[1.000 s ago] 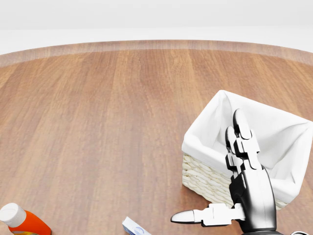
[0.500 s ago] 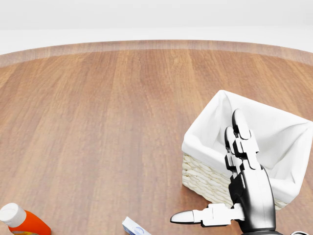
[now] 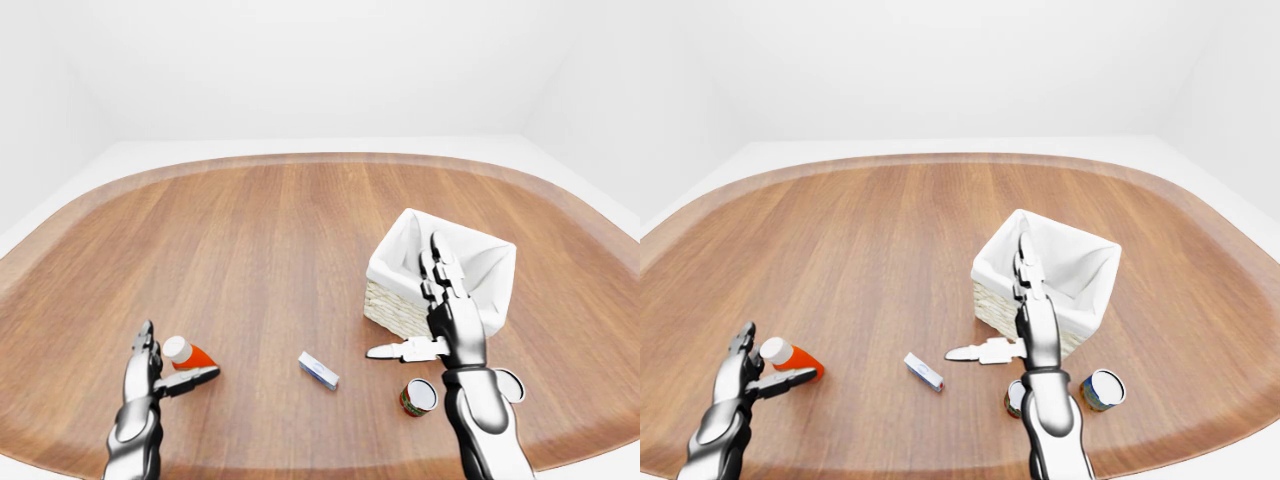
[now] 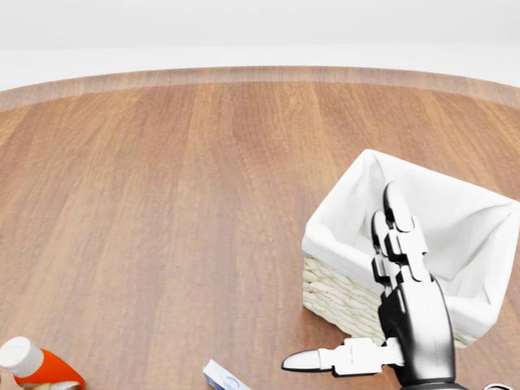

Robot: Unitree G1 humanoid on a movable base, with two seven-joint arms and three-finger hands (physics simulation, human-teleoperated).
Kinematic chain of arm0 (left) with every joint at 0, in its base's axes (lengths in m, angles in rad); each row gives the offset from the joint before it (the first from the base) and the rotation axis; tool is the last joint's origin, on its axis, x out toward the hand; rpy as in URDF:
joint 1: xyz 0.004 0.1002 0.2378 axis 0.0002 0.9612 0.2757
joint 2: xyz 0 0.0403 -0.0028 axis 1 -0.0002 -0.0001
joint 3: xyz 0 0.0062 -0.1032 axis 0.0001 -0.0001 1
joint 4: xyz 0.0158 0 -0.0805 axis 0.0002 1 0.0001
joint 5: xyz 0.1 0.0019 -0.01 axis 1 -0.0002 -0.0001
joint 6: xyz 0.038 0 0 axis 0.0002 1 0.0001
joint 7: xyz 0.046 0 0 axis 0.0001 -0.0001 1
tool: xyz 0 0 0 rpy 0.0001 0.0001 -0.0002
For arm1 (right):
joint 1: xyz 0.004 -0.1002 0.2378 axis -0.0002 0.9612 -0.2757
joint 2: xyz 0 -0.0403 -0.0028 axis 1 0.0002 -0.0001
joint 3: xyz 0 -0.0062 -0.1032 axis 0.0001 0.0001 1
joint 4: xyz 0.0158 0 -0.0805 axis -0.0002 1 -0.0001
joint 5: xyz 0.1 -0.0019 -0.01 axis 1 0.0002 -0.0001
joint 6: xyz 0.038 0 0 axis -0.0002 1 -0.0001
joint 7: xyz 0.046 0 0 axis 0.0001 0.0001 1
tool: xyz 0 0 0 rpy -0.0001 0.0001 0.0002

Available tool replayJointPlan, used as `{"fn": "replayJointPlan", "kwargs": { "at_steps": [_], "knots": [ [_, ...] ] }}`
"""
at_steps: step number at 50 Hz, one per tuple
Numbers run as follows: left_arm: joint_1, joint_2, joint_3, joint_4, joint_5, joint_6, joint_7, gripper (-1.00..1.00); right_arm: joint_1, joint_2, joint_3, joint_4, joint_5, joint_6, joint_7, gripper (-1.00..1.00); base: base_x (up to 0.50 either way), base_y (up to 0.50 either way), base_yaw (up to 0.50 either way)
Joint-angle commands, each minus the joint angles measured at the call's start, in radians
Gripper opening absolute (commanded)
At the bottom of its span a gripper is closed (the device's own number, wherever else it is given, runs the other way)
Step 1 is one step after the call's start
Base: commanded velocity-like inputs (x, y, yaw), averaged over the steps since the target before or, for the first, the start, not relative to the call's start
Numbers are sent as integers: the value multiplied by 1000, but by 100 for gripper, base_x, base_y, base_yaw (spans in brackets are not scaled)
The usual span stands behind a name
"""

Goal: Pick up the ketchup, and put it in the basket.

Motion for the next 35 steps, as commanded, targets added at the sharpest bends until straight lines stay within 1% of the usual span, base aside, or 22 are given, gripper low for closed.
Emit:
{"fn": "replayJointPlan", "kwargs": {
  "at_steps": [1, 12, 13, 14, 15, 16, 26, 35],
  "knots": [
    [-10, 2, -13, -35, 25, 0, 21, 100, -3, 0, 3, 9, -3, -2, -2, 100, 0, 0, 0],
    [-21, -7, -26, -35, 50, 0, 31, 100, -2, -1, 3, 11, -3, -5, -2, 100, 0, 0, 0],
    [-17, -10, -24, -40, 45, 0, 30, -76, -3, -1, 2, 12, -2, -5, -2, 100, 0, 0, 0],
    [-12, -11, -24, -46, 39, 0, 22, -91, -3, -1, 2, 12, -3, -5, -2, 100, 0, 0, 0],
    [-2, -14, -27, -59, 62, 0, 34, -95, -4, 0, 2, 14, -3, -4, -2, 100, 0, 0, 0],
    [-1, -16, -26, -65, 64, 0, 35, -96, -4, 0, 2, 14, -3, -5, -2, 100, 0, 0, 0],
    [-12, -12, -24, -29, 55, 0, 30, -93, 4, 0, 5, -5, 0, 2, -1, 100, 0, 0, 0],
    [-19, -6, -30, 1, 52, 0, 34, -91, 8, -2, 7, -10, 1, 1, 0, 100, 0, 0, 0]
  ]
}}
